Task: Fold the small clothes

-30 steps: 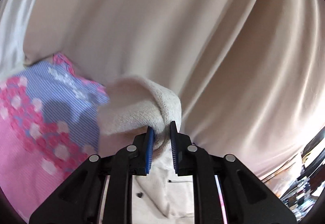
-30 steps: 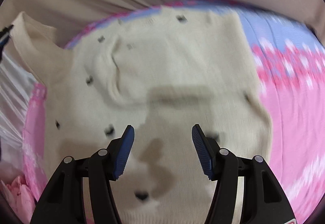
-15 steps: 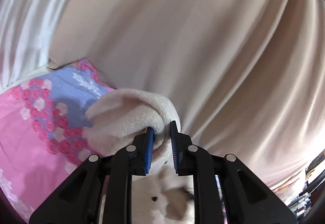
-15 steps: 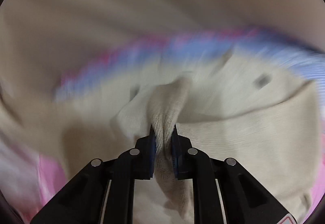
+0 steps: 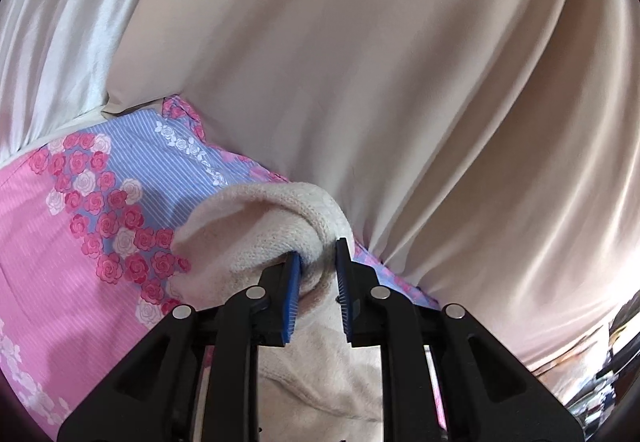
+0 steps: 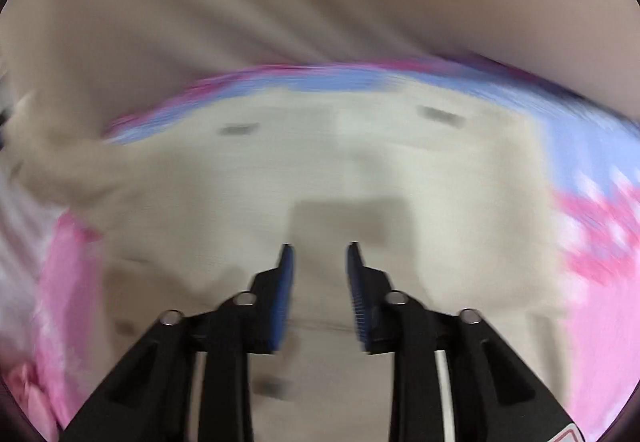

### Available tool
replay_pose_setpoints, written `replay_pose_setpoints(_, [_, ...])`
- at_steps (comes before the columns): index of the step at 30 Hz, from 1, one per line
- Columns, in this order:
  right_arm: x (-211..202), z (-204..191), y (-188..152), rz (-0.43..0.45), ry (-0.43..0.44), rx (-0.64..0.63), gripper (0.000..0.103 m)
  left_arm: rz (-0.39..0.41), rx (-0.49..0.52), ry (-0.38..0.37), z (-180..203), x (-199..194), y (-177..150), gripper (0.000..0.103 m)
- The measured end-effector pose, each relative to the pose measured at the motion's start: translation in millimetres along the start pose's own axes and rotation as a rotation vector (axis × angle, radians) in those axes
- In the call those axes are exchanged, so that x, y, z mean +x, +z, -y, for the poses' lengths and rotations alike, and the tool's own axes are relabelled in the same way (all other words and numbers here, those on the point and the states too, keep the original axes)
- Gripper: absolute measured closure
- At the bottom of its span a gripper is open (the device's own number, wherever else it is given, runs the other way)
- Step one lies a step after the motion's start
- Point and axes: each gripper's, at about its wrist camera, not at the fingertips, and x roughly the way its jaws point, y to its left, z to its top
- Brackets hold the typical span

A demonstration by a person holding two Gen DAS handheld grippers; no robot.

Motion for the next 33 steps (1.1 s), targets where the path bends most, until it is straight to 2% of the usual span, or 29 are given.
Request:
replay_pose_setpoints(1, [0.8, 26.1, -4.9, -0.024, -0.050, 0.032, 0.084, -0.006, 0.001, 0.000, -0.1, 1.8, -1.4, 0.088])
replay_pose_setpoints(2, [3.1, 63.0, -10.8, -0.045, -0.136, 0.081, 0.089, -0.010, 0.003, 0.001, 0.8, 2.2, -3.1, 0.087])
replay_pose_setpoints(3, [1.9, 101.3, -18.3, -0.048, -0.210, 0.148, 0.098, -0.012, 0.004, 0.006, 1.1, 2.6, -3.8, 0.087])
replay_pose_setpoints(4, [-2.3, 130.3, -26.1, -0.043, -0.222, 0.217, 0.102, -0.012, 0.006, 0.011, 2.4, 2.0, -5.8, 0.088])
replay_pose_setpoints(5, [-8.9, 152.4, -33.2, -0.050, -0.268, 0.288, 0.089, -0.013, 0.006, 0.012, 3.0, 1.4, -7.4, 0.087])
replay_pose_setpoints(6, [-15.8, 172.1, -39.2, -0.096, -0.357, 0.365, 0.087, -0.015, 0.006, 0.013, 3.6, 0.9, -8.6, 0.087])
replay_pose_setpoints(7, [-23.0, 181.2, -43.9, -0.095, -0.319, 0.419, 0.087, -0.020, 0.006, 0.016, 3.7, 1.0, -10.1, 0.087])
replay_pose_setpoints(8, [-31.2, 185.6, -49.0, -0.073, -0.236, 0.460, 0.087, -0.023, 0.007, 0.017, 4.0, 0.6, -10.9, 0.086])
replay_pose_setpoints(9, [-40.6, 179.1, -48.8, -0.043, -0.181, 0.462, 0.087, -0.024, 0.008, 0.020, 4.1, 0.2, -11.8, 0.086])
replay_pose_setpoints(12, [-51.3, 138.0, -31.2, 0.036, -0.099, 0.322, 0.088, -0.028, 0.001, 0.034, 2.6, 0.1, -14.6, 0.086])
replay_pose_setpoints(14, [-39.9, 108.0, -6.7, 0.022, -0.049, 0.198, 0.089, -0.028, 0.000, 0.037, 3.1, -1.0, -16.8, 0.086])
replay_pose_setpoints(16, [-7.5, 84.2, 21.0, -0.011, -0.032, 0.099, 0.091, -0.035, 0.016, 0.040, 5.6, -0.8, -19.0, 0.086])
replay_pose_setpoints(17, [13.3, 75.5, 36.2, -0.036, -0.045, 0.068, 0.092, -0.040, 0.031, 0.044, 7.9, -0.9, -20.6, 0.086])
replay_pose_setpoints(18, [35.3, 75.7, 48.0, -0.074, -0.106, 0.040, 0.095, -0.044, 0.042, 0.047, 10.2, -1.0, -22.2, 0.086])
replay_pose_setpoints(20, [54.4, 91.4, 55.7, -0.105, -0.225, 0.061, 0.103, -0.054, 0.054, 0.041, 12.7, -0.3, -24.3, 0.086])
replay_pose_setpoints(21, [48.0, 98.9, 59.7, -0.090, -0.194, 0.122, 0.102, -0.057, 0.054, 0.041, 13.0, -0.1, -24.9, 0.086])
replay_pose_setpoints(23, [25.1, 97.4, 59.5, -0.056, -0.173, 0.186, 0.087, -0.069, 0.058, 0.034, 15.1, 1.3, -26.3, 0.087])
replay_pose_setpoints(26, [-8.1, 78.8, 49.1, 0.013, -0.088, 0.175, 0.079, -0.075, 0.113, 0.015, 30.0, 6.2, -28.0, 0.087])
replay_pose_setpoints(28, [-28.2, 72.8, 41.6, 0.043, -0.057, 0.155, 0.076, -0.073, 0.203, 0.000, 52.9, 12.4, -35.2, 0.087])
replay_pose_setpoints(30, [-38.8, 69.8, 37.2, 0.059, -0.063, 0.140, 0.068, -0.096, 0.347, -0.018, 85.5, 23.1, -55.9, 0.085])
replay_pose_setpoints(31, [-45.1, 73.1, 33.8, 0.064, -0.074, 0.144, 0.064, -0.123, 0.391, -0.031, 95.0, 28.8, -65.6, 0.077])
replay_pose_setpoints(32, [-48.0, 79.3, 28.1, 0.062, -0.087, 0.154, 0.064, -0.197, 0.472, -0.059, 110.2, 43.1, -88.2, 0.070])
replay_pose_setpoints(33, [-48.9, 88.4, 21.4, 0.051, -0.105, 0.174, 0.064, -0.254, 0.521, -0.070, 117.5, 54.5, -105.9, 0.055])
